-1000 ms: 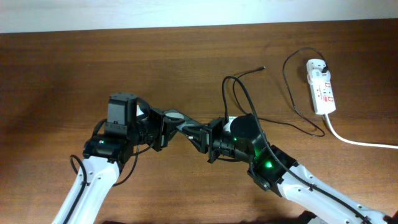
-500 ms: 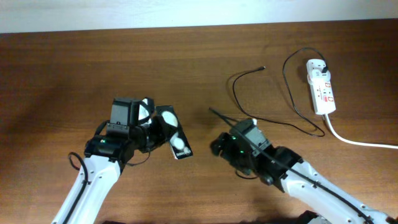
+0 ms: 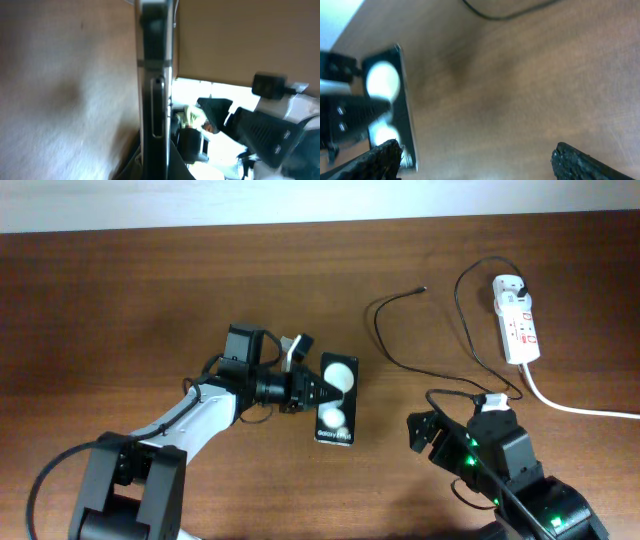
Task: Plug charger to phone and switch on socket
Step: 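Grasp the black USB-C cable end with the right gripper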
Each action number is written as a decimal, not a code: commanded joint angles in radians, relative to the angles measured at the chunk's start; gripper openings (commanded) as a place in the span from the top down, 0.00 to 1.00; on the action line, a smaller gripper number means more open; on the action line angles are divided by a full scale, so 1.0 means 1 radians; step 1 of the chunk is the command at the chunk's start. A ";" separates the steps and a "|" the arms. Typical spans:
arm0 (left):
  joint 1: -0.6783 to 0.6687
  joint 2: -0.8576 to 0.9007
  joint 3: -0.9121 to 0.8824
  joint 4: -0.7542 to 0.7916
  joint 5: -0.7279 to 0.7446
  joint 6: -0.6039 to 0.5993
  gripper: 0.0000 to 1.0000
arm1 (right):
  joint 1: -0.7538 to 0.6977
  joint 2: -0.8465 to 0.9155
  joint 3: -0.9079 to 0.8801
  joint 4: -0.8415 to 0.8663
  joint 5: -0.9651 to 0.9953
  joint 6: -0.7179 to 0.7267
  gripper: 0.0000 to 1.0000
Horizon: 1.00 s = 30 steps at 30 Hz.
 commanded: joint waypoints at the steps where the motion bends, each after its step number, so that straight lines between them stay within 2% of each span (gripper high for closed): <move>1: 0.015 -0.002 0.006 -0.135 0.064 0.247 1.00 | -0.005 0.086 0.071 0.009 0.080 -0.067 0.01; 3: 0.015 -0.002 0.006 -0.182 -0.025 0.249 1.00 | -0.005 0.274 0.224 -0.048 0.101 -0.067 0.00; 5: 0.015 -0.002 0.006 -0.195 -0.082 0.249 1.00 | -0.005 0.568 0.485 -0.156 0.128 -0.120 0.02; 9: 0.015 -0.002 0.006 -0.271 -0.266 0.249 1.00 | -0.063 1.016 0.923 -0.264 0.146 -0.172 0.02; 12: 0.015 -0.002 0.006 -0.289 -0.323 0.249 1.00 | -0.179 1.204 1.065 -0.223 0.146 -0.172 0.06; 17: 0.015 -0.002 0.006 -0.293 -0.370 0.249 1.00 | -0.320 1.434 1.065 0.101 0.059 -0.225 0.08; 21: 0.015 -0.002 0.006 -0.292 -0.370 0.249 1.00 | -0.323 1.603 1.065 0.239 -0.068 -0.225 0.18; 24: 0.015 -0.002 0.006 -0.291 -0.371 0.249 1.00 | -0.323 1.678 1.065 0.281 -0.095 -0.221 0.28; 30: 0.015 -0.002 0.006 -0.292 -0.371 0.249 1.00 | -0.323 1.712 1.065 0.367 -0.187 -0.221 0.58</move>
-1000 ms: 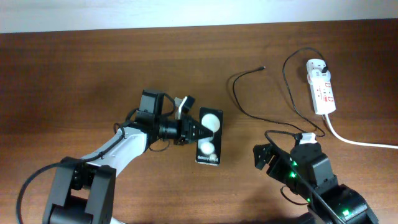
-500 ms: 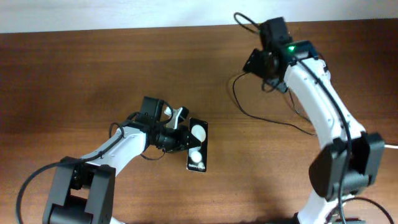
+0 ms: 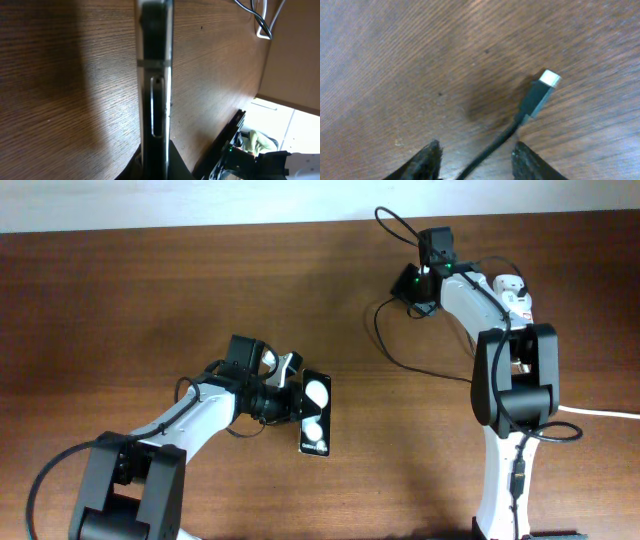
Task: Plug charger to phone and switch on socket
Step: 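Grasp the black USB-C cable end with the right gripper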
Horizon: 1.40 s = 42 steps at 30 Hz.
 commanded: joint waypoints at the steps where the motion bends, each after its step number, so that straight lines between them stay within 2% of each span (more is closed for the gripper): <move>1: 0.007 -0.005 0.005 0.005 0.023 0.015 1.00 | 0.005 0.042 0.005 0.014 -0.066 0.003 0.62; 3: 0.007 -0.005 0.005 0.005 0.023 0.015 1.00 | 0.005 0.042 0.005 0.000 -0.088 0.002 0.83; 6: 0.007 -0.005 0.005 0.005 0.023 0.015 1.00 | 0.003 0.042 0.005 -0.085 -0.087 -0.031 0.96; 9: 0.007 -0.005 0.005 0.006 0.042 -0.011 1.00 | 0.004 0.034 0.005 -0.360 -0.074 -0.163 0.96; 10: 0.007 -0.005 0.005 0.007 0.041 -0.011 1.00 | 0.008 0.034 0.005 -0.526 -0.033 -0.188 0.96; 12: 0.007 -0.005 0.005 0.014 0.041 -0.011 1.00 | 0.041 0.034 0.003 -0.728 0.093 -0.212 0.96; 13: 0.007 -0.005 0.005 0.025 0.041 -0.011 1.00 | 0.056 0.034 0.003 -0.750 0.129 -0.214 0.94; 15: 0.007 -0.005 0.005 0.032 0.041 -0.011 1.00 | 0.079 0.034 0.003 -0.742 0.166 -0.214 0.67; 17: 0.007 -0.005 0.005 0.032 0.041 -0.011 1.00 | 0.081 0.034 0.003 -0.700 0.165 -0.213 0.63; 19: 0.007 -0.005 0.005 0.032 0.041 -0.011 1.00 | 0.085 0.034 0.003 -0.698 0.161 -0.210 0.64; 20: 0.007 -0.005 0.005 0.033 0.041 -0.011 1.00 | 0.091 0.034 0.003 -0.686 0.161 -0.210 0.82; 21: 0.007 -0.005 0.005 0.033 0.041 -0.011 1.00 | 0.098 0.034 0.003 -0.676 0.152 -0.210 0.89; 26: 0.007 -0.005 0.005 0.063 0.041 -0.016 1.00 | 0.156 0.034 0.003 -0.668 0.048 -0.211 0.93; 27: 0.007 -0.005 0.005 0.063 0.041 -0.018 1.00 | 0.168 0.034 0.003 -0.669 0.048 -0.211 0.80; 28: 0.007 -0.005 0.005 0.063 0.041 -0.019 1.00 | 0.178 0.034 0.003 -0.674 0.048 -0.211 0.73; 30: 0.007 -0.005 0.005 0.063 0.041 -0.019 1.00 | 0.190 0.034 0.003 -0.695 0.049 -0.210 0.68; 35: 0.007 -0.005 0.005 0.063 0.041 -0.019 1.00 | 0.196 0.034 0.003 -0.740 0.048 -0.209 0.69; 37: 0.007 -0.005 0.005 0.063 0.041 -0.031 1.00 | 0.196 0.034 0.003 -0.739 0.049 -0.210 0.76; 42: 0.007 -0.005 0.005 0.071 0.041 -0.041 1.00 | 0.195 0.034 0.003 -0.731 0.112 -0.210 0.75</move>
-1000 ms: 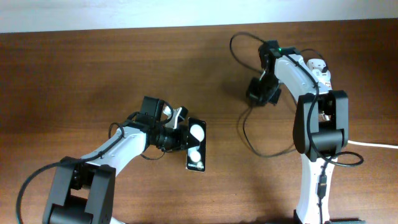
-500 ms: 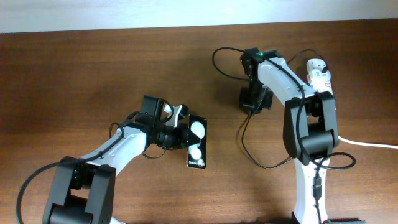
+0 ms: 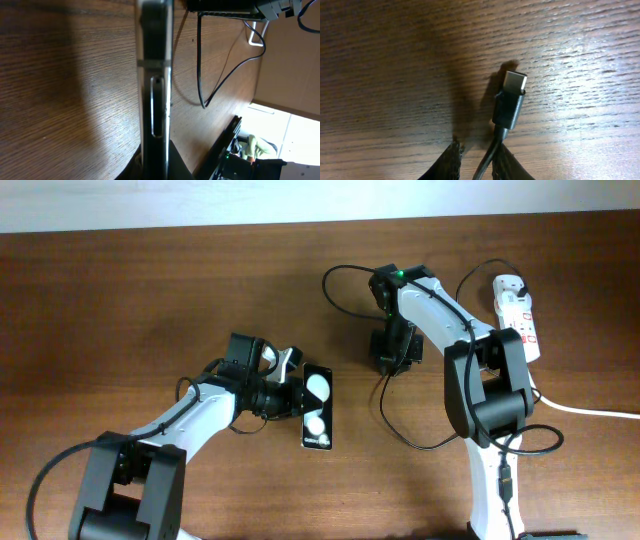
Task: Plug charger to phone and switch on socket
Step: 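Grasp the black USB-C cable end with the right gripper, then push the USB-C plug into the phone's bottom port with the right gripper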
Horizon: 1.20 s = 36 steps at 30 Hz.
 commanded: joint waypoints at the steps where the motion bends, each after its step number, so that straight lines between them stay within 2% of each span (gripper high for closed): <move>1: 0.007 -0.005 0.005 0.006 0.036 -0.010 1.00 | 0.008 0.047 -0.024 0.009 0.100 0.003 0.71; 2: 0.007 -0.005 0.005 0.006 0.036 -0.010 1.00 | 0.008 0.047 -0.024 0.009 0.106 0.003 0.72; 4: 0.007 -0.005 0.005 0.009 0.036 -0.010 1.00 | 0.008 0.047 -0.024 0.009 0.106 0.003 0.82; 6: 0.007 -0.005 0.005 0.009 0.037 -0.012 1.00 | 0.008 0.047 -0.024 0.009 0.106 0.003 0.86; 7: 0.007 -0.005 0.005 0.012 0.037 -0.029 1.00 | 0.008 0.047 -0.024 0.010 0.106 0.003 0.95; 11: 0.007 -0.005 0.005 0.028 0.037 -0.043 1.00 | 0.008 0.008 -0.011 0.008 0.100 -0.050 0.96; 14: 0.007 -0.005 0.005 0.040 0.060 -0.044 1.00 | 0.008 -0.232 -0.011 -0.014 0.025 -0.150 0.96; 17: 0.007 -0.005 0.006 0.198 0.225 -0.045 1.00 | 0.008 -0.500 -0.011 -0.085 -0.043 -0.204 0.96; 19: 0.007 -0.005 0.006 0.248 0.238 -0.096 1.00 | 0.008 -0.662 -0.012 -0.176 -0.083 -0.223 0.96; 21: 0.007 -0.005 0.006 0.306 0.306 -0.097 1.00 | 0.019 -0.782 -0.050 -0.227 -0.122 -0.237 0.96; 23: 0.007 -0.005 0.006 0.386 0.330 -0.175 1.00 | 0.085 -0.946 -0.202 -0.206 -0.140 -0.219 0.96; 25: 0.007 -0.005 0.006 0.569 0.354 -0.301 1.00 | 0.166 -1.098 -0.402 -0.108 -0.149 -0.132 0.96; 27: 0.007 -0.005 0.006 0.838 0.351 -0.462 1.00 | 0.267 -1.280 -0.663 0.100 -0.254 -0.008 0.96; 30: 0.006 -0.005 0.006 1.085 0.290 -0.650 1.00 | 0.352 -1.474 -0.891 0.366 -0.288 0.129 0.96; 33: -0.006 -0.005 0.006 1.207 0.257 -0.823 1.00 | 0.369 -1.509 -1.010 0.455 -0.295 0.162 0.96; 36: -0.040 -0.005 0.006 1.324 0.276 -0.914 1.00 | 0.369 -1.456 -1.015 0.490 -0.265 0.169 0.96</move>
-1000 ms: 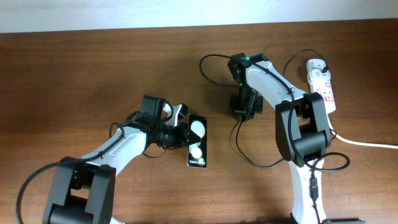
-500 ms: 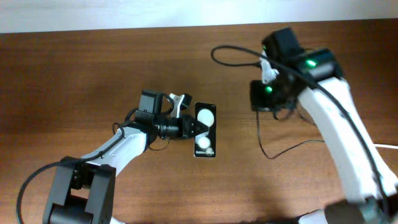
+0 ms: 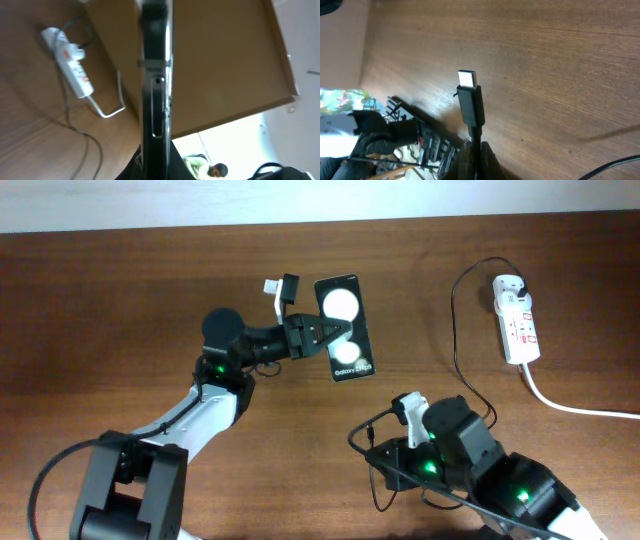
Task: Plug charger to phone and switch on socket
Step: 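Push the USB-C plug into the phone's bottom port with the right gripper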
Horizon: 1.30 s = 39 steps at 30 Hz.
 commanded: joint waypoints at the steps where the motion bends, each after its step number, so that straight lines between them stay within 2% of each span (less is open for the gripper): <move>1: -0.029 -0.007 0.011 0.049 0.011 -0.115 1.00 | 0.006 0.019 -0.006 0.055 0.017 0.012 0.96; 6: -0.029 -0.007 0.011 0.048 0.102 -0.107 1.00 | 0.005 0.061 -0.006 0.117 0.090 -0.019 0.96; 8: -0.030 -0.007 0.011 0.046 0.115 -0.061 1.00 | 0.005 0.061 -0.006 0.128 0.121 -0.018 0.96; 21: -0.030 -0.007 0.011 0.026 0.089 -0.009 1.00 | 0.005 0.062 -0.006 0.185 0.119 -0.052 0.96; 26: -0.031 -0.007 0.011 0.021 0.090 -0.009 1.00 | 0.005 0.145 -0.006 0.222 0.118 -0.052 0.96; 31: -0.031 -0.007 0.011 -0.088 0.090 0.075 1.00 | 0.005 0.111 -0.006 0.218 0.118 -0.052 0.96; 39: -0.029 -0.007 0.011 -0.087 0.079 0.075 1.00 | 0.005 0.098 -0.006 0.183 0.098 -0.052 0.96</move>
